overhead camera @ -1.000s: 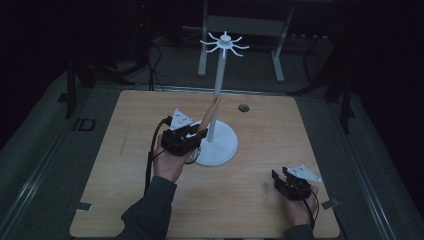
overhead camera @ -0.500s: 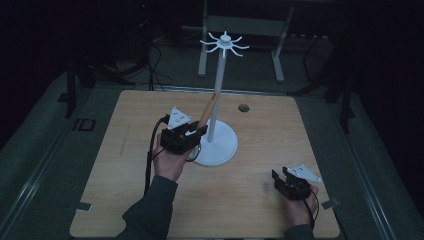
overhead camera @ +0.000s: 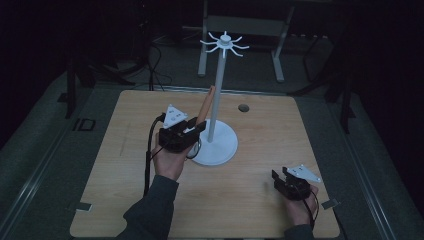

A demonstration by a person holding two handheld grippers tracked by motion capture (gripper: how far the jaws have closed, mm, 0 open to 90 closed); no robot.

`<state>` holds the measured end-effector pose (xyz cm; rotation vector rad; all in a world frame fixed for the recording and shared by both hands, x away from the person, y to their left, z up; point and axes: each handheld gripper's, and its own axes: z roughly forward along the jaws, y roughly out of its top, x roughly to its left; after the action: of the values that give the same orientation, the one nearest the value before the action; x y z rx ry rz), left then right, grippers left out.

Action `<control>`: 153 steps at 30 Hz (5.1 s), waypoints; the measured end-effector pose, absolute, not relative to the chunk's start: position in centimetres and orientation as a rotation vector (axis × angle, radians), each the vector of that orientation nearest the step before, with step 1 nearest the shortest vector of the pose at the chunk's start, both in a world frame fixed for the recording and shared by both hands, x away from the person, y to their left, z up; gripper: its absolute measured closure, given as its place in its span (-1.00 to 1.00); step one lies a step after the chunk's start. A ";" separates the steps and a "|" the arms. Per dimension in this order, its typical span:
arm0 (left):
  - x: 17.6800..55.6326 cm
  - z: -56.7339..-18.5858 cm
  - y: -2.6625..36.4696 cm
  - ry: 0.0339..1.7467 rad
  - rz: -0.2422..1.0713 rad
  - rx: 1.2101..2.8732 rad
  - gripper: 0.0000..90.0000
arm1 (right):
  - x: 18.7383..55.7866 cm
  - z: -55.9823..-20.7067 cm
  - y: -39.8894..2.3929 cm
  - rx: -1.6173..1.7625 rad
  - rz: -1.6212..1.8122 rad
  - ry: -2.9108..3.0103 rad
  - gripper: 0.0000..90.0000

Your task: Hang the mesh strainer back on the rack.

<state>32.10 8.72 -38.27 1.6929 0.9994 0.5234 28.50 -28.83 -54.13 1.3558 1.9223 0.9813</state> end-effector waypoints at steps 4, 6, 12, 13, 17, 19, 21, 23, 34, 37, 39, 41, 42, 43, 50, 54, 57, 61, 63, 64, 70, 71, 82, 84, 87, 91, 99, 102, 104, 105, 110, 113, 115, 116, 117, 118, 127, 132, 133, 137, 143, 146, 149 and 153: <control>32.1 -38.2 8.8 0.999 0.527 1.682 0.53 | 28.5 -54.2 -28.9 1.359 0.982 1.921 0.19; 32.1 -38.1 8.8 0.999 0.527 1.676 0.53 | 28.5 -54.1 -28.9 1.357 0.983 1.921 0.19; 32.0 -37.9 8.7 0.998 0.532 1.657 0.53 | 28.5 -54.1 -28.9 1.357 0.983 1.922 0.19; 32.0 -37.9 8.7 0.996 0.532 1.655 0.53 | 28.5 -54.1 -28.9 1.356 0.983 1.922 0.19; 31.9 -37.7 8.6 0.993 0.535 1.647 0.53 | 28.5 -54.2 -28.8 1.353 0.978 1.922 0.19; 31.9 -37.6 8.6 0.990 0.539 1.644 0.53 | 28.5 -54.2 -28.8 1.354 0.976 1.924 0.19; 31.9 -37.5 8.6 0.989 0.542 1.636 0.53 | 28.5 -54.2 -28.8 1.353 0.974 1.924 0.19; 31.9 -37.4 8.6 0.991 0.544 1.629 0.53 | 28.5 -54.2 -28.8 1.353 0.974 1.923 0.19; 31.7 -36.4 8.6 0.980 0.565 1.585 0.53 | 28.5 -54.2 -28.8 1.354 0.973 1.921 0.19; 31.6 -36.2 8.6 0.978 0.566 1.574 0.53 | 28.5 -54.2 -28.8 1.354 0.972 1.921 0.19; 31.6 -36.1 8.6 0.977 0.566 1.568 0.53 | 28.5 -54.2 -28.8 1.355 0.971 1.921 0.19; 31.6 -35.9 8.6 0.977 0.570 1.563 0.53 | 28.5 -54.2 -28.8 1.355 0.971 1.921 0.19; 31.6 -35.9 8.6 0.977 0.571 1.560 0.53 | 28.5 -54.2 -28.8 1.356 0.971 1.921 0.19; 31.6 -35.8 8.6 0.979 0.568 1.550 0.53 | 28.5 -54.2 -28.8 1.356 0.970 1.922 0.19; 31.5 -35.3 8.7 0.978 0.574 1.526 0.53 | 28.5 -54.2 -28.8 1.357 0.970 1.920 0.19; 31.5 -35.1 8.7 0.981 0.574 1.509 0.53 | 28.5 -54.2 -28.8 1.356 0.969 1.921 0.19; 31.6 -34.9 8.7 0.988 0.577 1.487 0.53 | 28.5 -54.2 -28.8 1.357 0.969 1.921 0.19; 31.6 -34.6 8.7 0.990 0.577 1.467 0.53 | 28.5 -54.2 -28.9 1.356 0.969 1.920 0.19; 31.6 -34.5 8.6 0.987 0.580 1.463 0.53 | 28.5 -54.2 -28.9 1.356 0.970 1.920 0.19; 31.5 -34.3 8.6 0.987 0.583 1.450 0.53 | 28.5 -54.2 -28.9 1.356 0.969 1.920 0.19; 31.6 -33.9 8.5 0.991 0.589 1.425 0.53 | 28.5 -54.2 -28.9 1.356 0.969 1.920 0.19; 31.6 -33.8 8.6 0.993 0.592 1.420 0.53 | 28.5 -54.2 -28.9 1.355 0.969 1.920 0.19; 31.7 -32.7 8.6 0.986 0.608 1.389 0.53 | 28.5 -54.2 -28.9 1.355 0.969 1.920 0.19; 31.9 -32.7 8.5 0.989 0.606 1.389 0.53 | 28.5 -54.2 -28.9 1.354 0.970 1.920 0.19; 32.0 -32.6 8.5 0.987 0.608 1.390 0.53 | 28.5 -54.2 -28.9 1.356 0.970 1.920 0.19; 32.3 -32.1 8.3 0.979 0.620 1.398 0.53 | 28.5 -54.2 -28.9 1.357 0.969 1.921 0.19; 33.1 -32.0 7.9 0.990 0.637 1.432 0.53 | 28.5 -54.2 -28.9 1.358 0.971 1.921 0.19; 33.5 -32.0 7.6 0.992 0.643 1.444 0.53 | 28.5 -54.2 -28.9 1.358 0.970 1.921 0.19; 33.7 -31.9 7.5 0.992 0.644 1.447 0.53 | 28.5 -54.2 -28.9 1.357 0.970 1.922 0.19; 33.8 -31.9 7.4 0.991 0.645 1.452 0.53 | 28.5 -54.2 -28.9 1.357 0.971 1.921 0.19; 34.2 -31.8 7.0 0.993 0.649 1.475 0.52 | 28.5 -54.2 -29.0 1.360 0.972 1.919 0.19; 34.3 -32.0 7.1 0.994 0.646 1.480 0.44 | 28.5 -54.2 -29.0 1.361 0.971 1.918 0.18; 34.3 -31.9 7.1 0.990 0.645 1.474 0.38 | 28.5 -54.2 -29.0 1.361 0.971 1.918 0.18; 34.2 -31.9 7.2 0.988 0.646 1.472 0.36 | 28.5 -54.2 -29.0 1.361 0.971 1.918 0.18; 34.1 -31.8 7.3 0.987 0.646 1.469 0.33 | 28.5 -54.2 -29.0 1.361 0.970 1.918 0.18; 34.1 -31.8 7.3 0.987 0.646 1.469 0.31 | 28.5 -54.2 -29.0 1.362 0.969 1.919 0.18; 33.7 -31.7 7.6 0.976 0.638 1.458 0.24 | 28.5 -54.2 -29.0 1.360 0.970 1.916 0.18; 33.5 -31.8 8.1 0.981 0.617 1.443 0.22 | 28.5 -54.2 -29.0 1.360 0.969 1.917 0.17; 33.5 -31.8 8.1 0.981 0.617 1.443 0.22 | 28.5 -54.2 -29.0 1.360 0.969 1.917 0.17; 33.3 -32.1 8.7 0.991 0.596 1.436 0.20 | 28.5 -54.2 -29.0 1.361 0.969 1.917 0.17; 33.1 -32.6 9.3 1.007 0.562 1.450 0.17 | 28.6 -54.2 -28.9 1.357 0.965 1.921 0.17; 32.9 -33.0 9.4 1.001 0.540 1.456 0.15 | 28.6 -54.2 -29.0 1.358 0.966 1.920 0.17; 32.8 -33.3 9.5 1.005 0.530 1.464 0.14 | 28.5 -54.2 -29.1 1.364 0.967 1.917 0.17; 32.6 -34.1 10.0 1.016 0.516 1.492 0.12 | 28.5 -54.2 -29.0 1.361 0.965 1.919 0.17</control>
<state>32.62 9.97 -34.13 1.4917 1.0164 0.5162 28.51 -29.01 -54.19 1.3612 1.9192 0.9653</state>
